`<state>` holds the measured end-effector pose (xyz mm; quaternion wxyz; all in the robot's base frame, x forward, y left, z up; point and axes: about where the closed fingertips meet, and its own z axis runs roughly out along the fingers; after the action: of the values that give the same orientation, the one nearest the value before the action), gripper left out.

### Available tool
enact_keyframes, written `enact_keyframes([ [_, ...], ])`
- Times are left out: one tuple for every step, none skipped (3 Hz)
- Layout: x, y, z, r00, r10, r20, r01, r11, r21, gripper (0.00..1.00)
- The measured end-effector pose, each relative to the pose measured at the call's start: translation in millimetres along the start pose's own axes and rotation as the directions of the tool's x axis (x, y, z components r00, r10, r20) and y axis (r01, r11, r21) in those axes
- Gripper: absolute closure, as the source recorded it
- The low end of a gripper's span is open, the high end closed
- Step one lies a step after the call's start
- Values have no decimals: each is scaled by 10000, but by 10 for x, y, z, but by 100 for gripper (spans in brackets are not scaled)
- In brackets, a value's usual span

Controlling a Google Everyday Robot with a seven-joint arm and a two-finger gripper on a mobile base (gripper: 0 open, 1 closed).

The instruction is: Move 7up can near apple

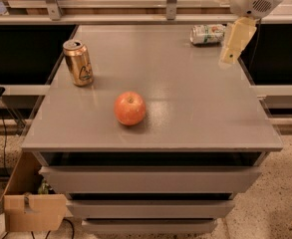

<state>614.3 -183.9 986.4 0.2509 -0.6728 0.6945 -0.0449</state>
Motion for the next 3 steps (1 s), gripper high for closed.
enact_keyframes([
  [48,-265,106,9995,-291,121,283,9977,619,0],
  [55,-620,295,9975,-554,441,491,9901,1318,0],
  [72,-872,505,9933,-411,1077,218,9845,1741,0],
])
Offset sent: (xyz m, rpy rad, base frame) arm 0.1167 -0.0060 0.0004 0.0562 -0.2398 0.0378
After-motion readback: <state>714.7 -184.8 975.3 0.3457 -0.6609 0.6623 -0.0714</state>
